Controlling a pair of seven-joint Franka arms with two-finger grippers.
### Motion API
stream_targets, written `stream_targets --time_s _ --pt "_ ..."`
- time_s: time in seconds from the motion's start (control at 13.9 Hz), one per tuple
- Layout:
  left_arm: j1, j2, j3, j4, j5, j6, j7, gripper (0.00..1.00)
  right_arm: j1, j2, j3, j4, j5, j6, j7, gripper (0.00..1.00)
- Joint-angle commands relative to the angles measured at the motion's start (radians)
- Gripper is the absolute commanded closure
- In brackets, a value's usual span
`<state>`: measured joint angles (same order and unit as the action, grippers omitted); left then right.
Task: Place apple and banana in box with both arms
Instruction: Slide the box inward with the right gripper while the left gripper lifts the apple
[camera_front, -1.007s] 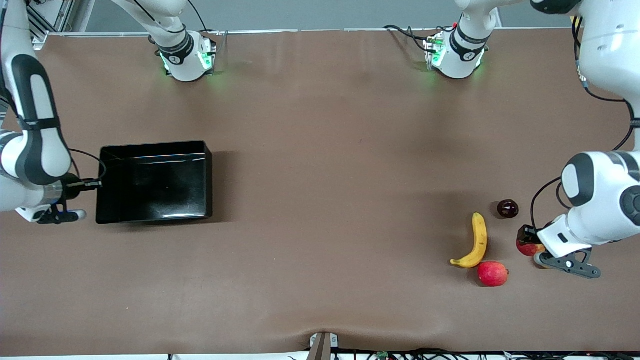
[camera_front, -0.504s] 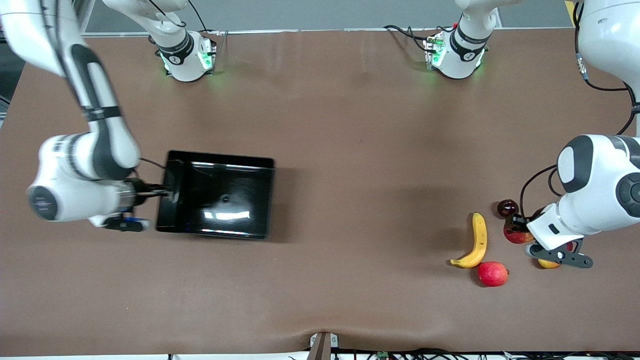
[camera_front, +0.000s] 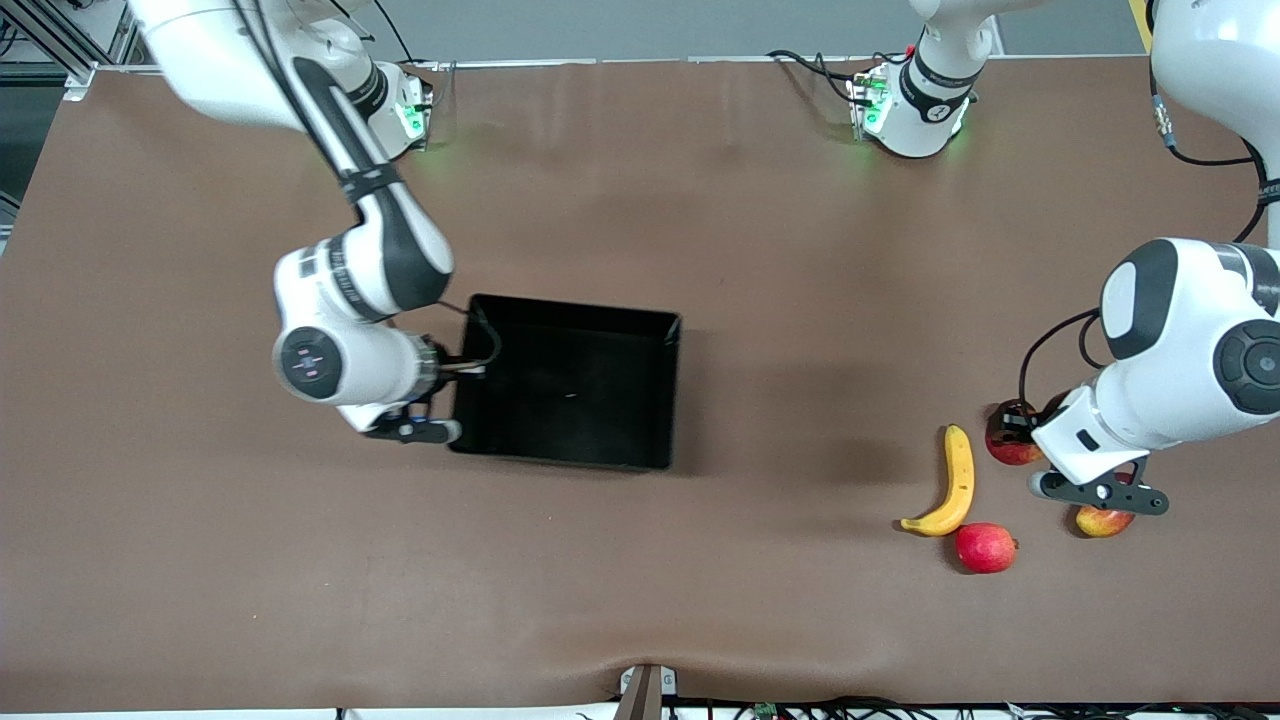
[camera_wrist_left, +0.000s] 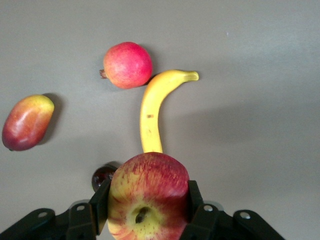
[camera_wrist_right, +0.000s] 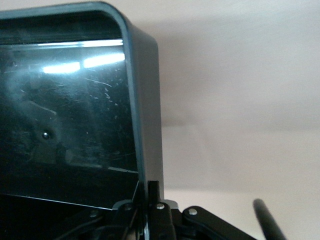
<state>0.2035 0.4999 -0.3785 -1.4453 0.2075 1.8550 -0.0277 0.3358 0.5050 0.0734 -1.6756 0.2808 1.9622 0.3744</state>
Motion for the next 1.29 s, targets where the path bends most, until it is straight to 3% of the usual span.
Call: stream_targets --time_s 0.0,0.36,0.43,0.5,0.65,0.94,1.08,1.22 --pt "0.007 -0.035 -0.034 -0.023 0.003 -0.049 -0.073 1.00 0.090 0.041 -0.012 0.005 0.098 0.119 0.082 1.00" --pt "0.007 -0.041 -0.088 -0.027 0.003 -0.077 -0.165 1.00 0.198 0.138 -0.011 0.026 0.129 0.296 0.222 1.00" --pt "0.007 -0.041 -0.098 -0.032 0.003 -0.077 -0.196 1.00 0.198 0.141 -0.012 0.040 0.138 0.296 0.225 0.88" --pt "0.005 -0.040 -0.118 -0.036 0.003 -0.077 -0.237 1.00 0.198 0.139 -0.012 0.043 0.133 0.302 0.225 0.01" --pt "0.001 -0.029 -0.160 -0.041 0.004 -0.070 -0.328 1.00 0.181 0.132 -0.017 0.051 0.126 0.290 0.193 0.00" --pt "-0.130 -0.003 -0.172 -0.038 0.015 -0.025 -0.562 1.00 0.088 0.077 -0.021 0.120 0.124 0.201 0.138 0.00" --pt "-0.179 0.020 -0.172 -0.035 0.018 0.013 -0.626 1.00 0.022 0.075 -0.032 0.213 0.106 0.057 0.130 0.00" --pt "-0.222 0.046 -0.169 -0.035 0.041 0.044 -0.626 1.00 -0.036 0.076 -0.035 0.330 -0.004 -0.113 0.129 0.00"
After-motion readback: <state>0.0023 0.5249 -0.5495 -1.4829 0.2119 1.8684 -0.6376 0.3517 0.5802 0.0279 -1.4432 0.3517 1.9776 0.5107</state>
